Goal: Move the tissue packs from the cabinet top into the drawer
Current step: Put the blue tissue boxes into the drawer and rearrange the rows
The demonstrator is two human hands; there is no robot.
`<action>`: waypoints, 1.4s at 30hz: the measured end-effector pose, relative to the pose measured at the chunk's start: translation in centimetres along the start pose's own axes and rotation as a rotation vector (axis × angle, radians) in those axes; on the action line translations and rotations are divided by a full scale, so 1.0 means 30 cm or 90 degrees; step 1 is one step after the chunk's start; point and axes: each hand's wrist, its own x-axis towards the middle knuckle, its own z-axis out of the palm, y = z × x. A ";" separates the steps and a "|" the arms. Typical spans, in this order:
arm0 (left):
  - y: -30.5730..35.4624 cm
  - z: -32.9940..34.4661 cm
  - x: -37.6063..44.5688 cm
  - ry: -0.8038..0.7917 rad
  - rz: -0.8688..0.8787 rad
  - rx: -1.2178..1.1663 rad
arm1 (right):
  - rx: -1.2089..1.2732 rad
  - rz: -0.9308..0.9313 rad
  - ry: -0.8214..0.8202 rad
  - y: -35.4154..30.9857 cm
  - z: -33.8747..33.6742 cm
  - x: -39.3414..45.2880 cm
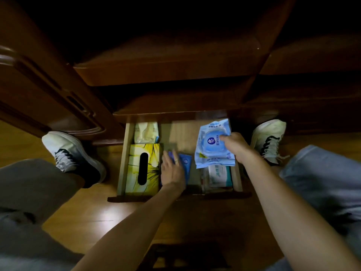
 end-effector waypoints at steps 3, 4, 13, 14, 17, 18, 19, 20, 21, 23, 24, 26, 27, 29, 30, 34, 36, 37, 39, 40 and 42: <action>0.026 -0.031 0.055 0.036 0.144 0.163 | 0.020 0.003 -0.021 -0.006 0.013 0.003; 0.025 -0.045 0.080 0.005 0.163 0.171 | 0.035 0.002 -0.029 -0.005 0.018 0.004; -0.120 -0.093 0.107 -0.034 0.237 0.341 | 0.150 0.014 -0.063 -0.023 0.122 -0.004; -0.117 -0.095 0.103 -0.029 0.234 0.377 | 0.149 0.015 -0.069 -0.023 0.135 -0.007; -0.100 -0.070 0.079 -0.027 0.192 0.407 | 0.145 0.022 -0.082 -0.011 0.151 -0.014; -0.097 -0.058 0.073 -0.027 0.172 0.389 | 0.146 0.024 -0.080 -0.011 0.152 -0.018; -0.097 -0.048 0.068 -0.029 0.151 0.362 | 0.147 0.026 -0.080 -0.011 0.149 -0.020; -0.099 -0.043 0.065 -0.029 0.140 0.335 | 0.151 0.029 -0.079 -0.011 0.147 -0.021; -0.106 -0.039 0.060 -0.024 0.142 0.306 | 0.153 0.033 -0.076 -0.011 0.143 -0.022; -0.131 -0.048 0.052 0.007 0.192 0.203 | 0.149 0.053 -0.063 -0.020 0.143 -0.028; -0.146 -0.059 0.044 0.032 0.207 0.092 | 0.149 0.069 -0.063 -0.027 0.150 -0.034; -0.180 -0.106 0.020 0.060 0.166 -0.215 | 0.139 0.086 -0.083 -0.041 0.180 -0.051; -0.194 -0.141 0.007 0.030 0.094 -0.396 | 0.135 0.082 -0.100 -0.051 0.205 -0.064; -0.198 -0.199 -0.003 -0.074 -0.037 -0.699 | 0.166 0.071 -0.146 -0.073 0.259 -0.095; -0.195 -0.221 0.007 -0.084 -0.056 -0.748 | 0.200 0.074 -0.180 -0.086 0.280 -0.111; -0.182 -0.260 0.059 -0.001 -0.072 -0.753 | 0.236 0.061 -0.303 -0.111 0.322 -0.129; -0.189 -0.256 0.089 0.010 -0.060 -0.747 | 0.262 0.062 -0.264 -0.111 0.332 -0.119; -0.195 -0.257 0.099 0.012 -0.057 -0.727 | 0.279 0.065 -0.223 -0.109 0.335 -0.106; -0.215 -0.251 0.115 0.046 -0.061 -0.689 | 0.303 0.080 -0.151 -0.103 0.340 -0.071; -0.230 -0.245 0.116 0.071 -0.064 -0.668 | 0.291 0.077 -0.121 -0.103 0.345 -0.053; -0.270 -0.231 0.105 0.124 -0.056 -0.595 | 0.203 0.049 -0.070 -0.097 0.367 -0.016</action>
